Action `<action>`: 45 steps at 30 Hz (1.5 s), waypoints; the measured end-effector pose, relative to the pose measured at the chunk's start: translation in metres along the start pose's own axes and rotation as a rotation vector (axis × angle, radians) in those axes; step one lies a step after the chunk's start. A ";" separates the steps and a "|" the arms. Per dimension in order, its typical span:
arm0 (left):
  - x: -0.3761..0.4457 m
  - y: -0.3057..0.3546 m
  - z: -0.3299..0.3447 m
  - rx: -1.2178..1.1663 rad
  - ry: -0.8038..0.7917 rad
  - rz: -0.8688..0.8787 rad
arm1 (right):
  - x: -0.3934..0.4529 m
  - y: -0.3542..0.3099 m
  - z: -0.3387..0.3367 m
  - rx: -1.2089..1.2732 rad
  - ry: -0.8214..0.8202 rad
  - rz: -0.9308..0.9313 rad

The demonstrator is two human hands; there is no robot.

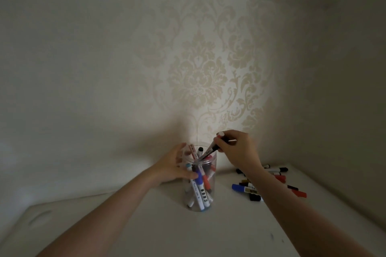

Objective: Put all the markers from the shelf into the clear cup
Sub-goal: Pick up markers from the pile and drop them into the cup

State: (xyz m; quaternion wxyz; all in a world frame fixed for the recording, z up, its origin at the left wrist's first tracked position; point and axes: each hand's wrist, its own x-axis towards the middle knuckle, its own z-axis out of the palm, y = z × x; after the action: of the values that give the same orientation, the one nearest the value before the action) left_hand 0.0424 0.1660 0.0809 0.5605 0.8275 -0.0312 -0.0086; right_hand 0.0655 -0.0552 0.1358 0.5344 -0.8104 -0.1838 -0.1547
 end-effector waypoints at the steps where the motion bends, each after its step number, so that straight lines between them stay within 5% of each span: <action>1: 0.000 -0.002 0.004 -0.027 -0.005 0.000 | 0.002 0.001 0.006 -0.106 -0.032 -0.024; 4: -0.004 0.001 0.015 -0.062 -0.008 0.028 | 0.007 -0.002 0.021 -0.380 -0.110 -0.091; 9: -0.009 0.005 0.025 -0.053 -0.027 0.062 | 0.009 -0.006 0.015 -0.405 -0.014 -0.152; 13: -0.013 0.010 0.028 -0.005 -0.024 0.080 | -0.001 0.007 0.006 -0.518 -0.095 -0.127; 16: -0.018 0.020 0.027 0.069 0.003 0.127 | -0.012 0.021 -0.001 -0.449 -0.055 -0.156; 21: -0.020 0.053 0.023 0.572 0.103 0.148 | -0.036 0.046 -0.017 -0.287 -0.029 -0.089; 27: -0.024 0.063 0.035 0.347 -0.018 0.077 | -0.053 0.068 -0.025 -0.260 -0.064 -0.052; 33: -0.020 0.070 0.050 0.489 0.373 0.466 | -0.061 0.101 -0.050 -0.308 -0.044 0.038; 36: -0.024 0.092 0.092 0.504 0.139 0.578 | -0.071 0.134 -0.077 -0.408 -0.009 0.143; 39: -0.010 0.078 0.144 0.541 -0.151 0.432 | -0.088 0.163 -0.099 -0.532 0.039 0.188; 45: 0.025 0.003 0.206 0.857 -0.214 0.097 | -0.108 0.195 -0.134 -0.634 0.008 0.108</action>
State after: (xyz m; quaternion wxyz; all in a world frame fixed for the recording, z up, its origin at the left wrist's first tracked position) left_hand 0.0573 -0.0273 0.0073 0.1600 0.9772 -0.1285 -0.0544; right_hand 0.0529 -0.2636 -0.0189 0.2634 -0.9445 -0.0812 -0.1787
